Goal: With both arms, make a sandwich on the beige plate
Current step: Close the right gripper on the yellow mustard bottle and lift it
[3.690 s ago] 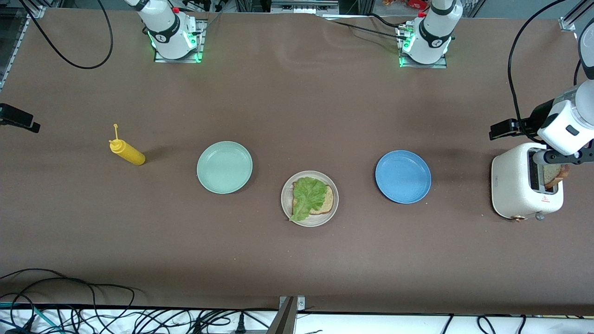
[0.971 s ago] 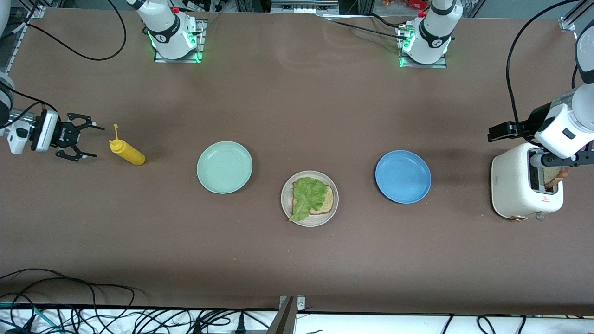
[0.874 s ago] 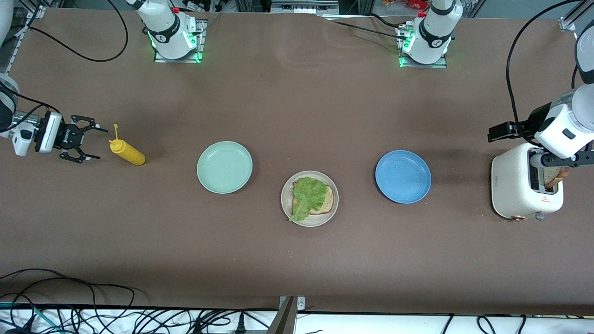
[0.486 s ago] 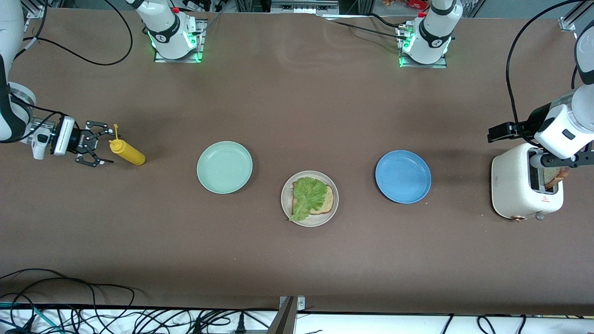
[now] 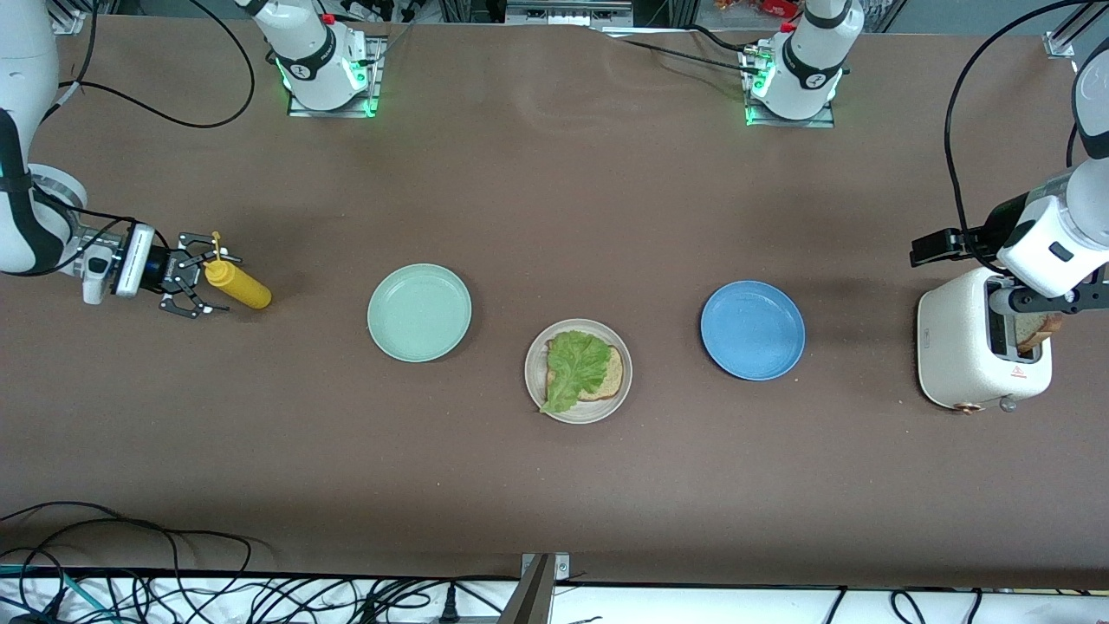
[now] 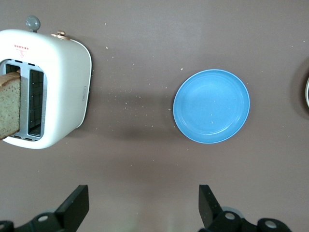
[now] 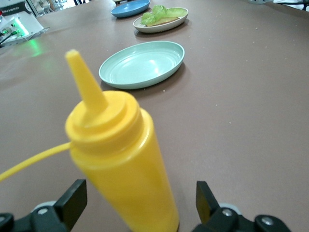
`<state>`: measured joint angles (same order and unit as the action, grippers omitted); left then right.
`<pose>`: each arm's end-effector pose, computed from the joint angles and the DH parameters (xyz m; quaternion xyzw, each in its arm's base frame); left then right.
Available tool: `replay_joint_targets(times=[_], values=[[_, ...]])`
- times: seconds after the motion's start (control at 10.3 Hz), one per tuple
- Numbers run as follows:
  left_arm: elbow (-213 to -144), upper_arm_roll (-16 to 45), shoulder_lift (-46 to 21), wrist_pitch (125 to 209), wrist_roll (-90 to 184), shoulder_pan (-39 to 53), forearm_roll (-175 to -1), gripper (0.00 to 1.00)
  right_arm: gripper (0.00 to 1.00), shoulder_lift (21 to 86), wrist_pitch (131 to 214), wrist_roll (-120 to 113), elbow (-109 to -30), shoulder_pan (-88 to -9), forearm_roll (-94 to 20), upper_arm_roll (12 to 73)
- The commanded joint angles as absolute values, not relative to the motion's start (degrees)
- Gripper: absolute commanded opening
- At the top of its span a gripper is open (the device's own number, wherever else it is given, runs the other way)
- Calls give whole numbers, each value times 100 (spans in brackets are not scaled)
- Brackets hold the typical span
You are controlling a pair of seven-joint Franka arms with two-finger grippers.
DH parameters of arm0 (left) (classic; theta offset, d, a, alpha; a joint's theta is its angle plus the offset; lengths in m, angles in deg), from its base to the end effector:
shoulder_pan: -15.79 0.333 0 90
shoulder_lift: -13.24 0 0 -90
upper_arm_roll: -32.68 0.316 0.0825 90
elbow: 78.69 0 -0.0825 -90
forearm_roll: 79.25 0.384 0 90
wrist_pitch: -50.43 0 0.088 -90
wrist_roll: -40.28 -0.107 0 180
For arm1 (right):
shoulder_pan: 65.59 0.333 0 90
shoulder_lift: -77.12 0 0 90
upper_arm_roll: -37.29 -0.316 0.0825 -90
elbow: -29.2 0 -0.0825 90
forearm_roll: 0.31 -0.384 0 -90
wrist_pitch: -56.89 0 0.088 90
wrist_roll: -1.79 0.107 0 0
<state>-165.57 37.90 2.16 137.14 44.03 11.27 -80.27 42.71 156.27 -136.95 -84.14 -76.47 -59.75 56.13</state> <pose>0.5987 0.0008 0.5341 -0.9945 -0.0390 0.0976 0.0025 0.5058 -0.2008 0.1556 -0.7125 -0.5228 -0.2982 0.3606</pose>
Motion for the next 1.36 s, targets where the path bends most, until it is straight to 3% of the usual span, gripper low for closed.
replay_joint_targets(times=[0.0, 0.19, 0.39, 0.78, 1.26], values=[[-16579, 3761, 243, 13770, 4300, 1157, -7916, 100, 97, 4118, 15559, -13840, -8401, -7571, -6332, 5602], [-16579, 3761, 234, 13779, 4300, 1157, -7916, 100, 43, 4126, 15638, -13840, -8383, -7500, -6438, 5575], [-16579, 3761, 234, 13771, 4300, 1157, -7916, 100, 0, 4179, 15804, -13770, -8348, -7351, -6544, 5575], [-16579, 3761, 234, 13779, 4300, 1157, -7916, 100, 0, 4757, 16708, -12412, -8199, -6509, -6159, 5645], [-16544, 3761, 234, 13779, 4370, 1122, -7916, 100, 0, 5243, 17387, -9110, -7253, -5112, -4106, 5628]])
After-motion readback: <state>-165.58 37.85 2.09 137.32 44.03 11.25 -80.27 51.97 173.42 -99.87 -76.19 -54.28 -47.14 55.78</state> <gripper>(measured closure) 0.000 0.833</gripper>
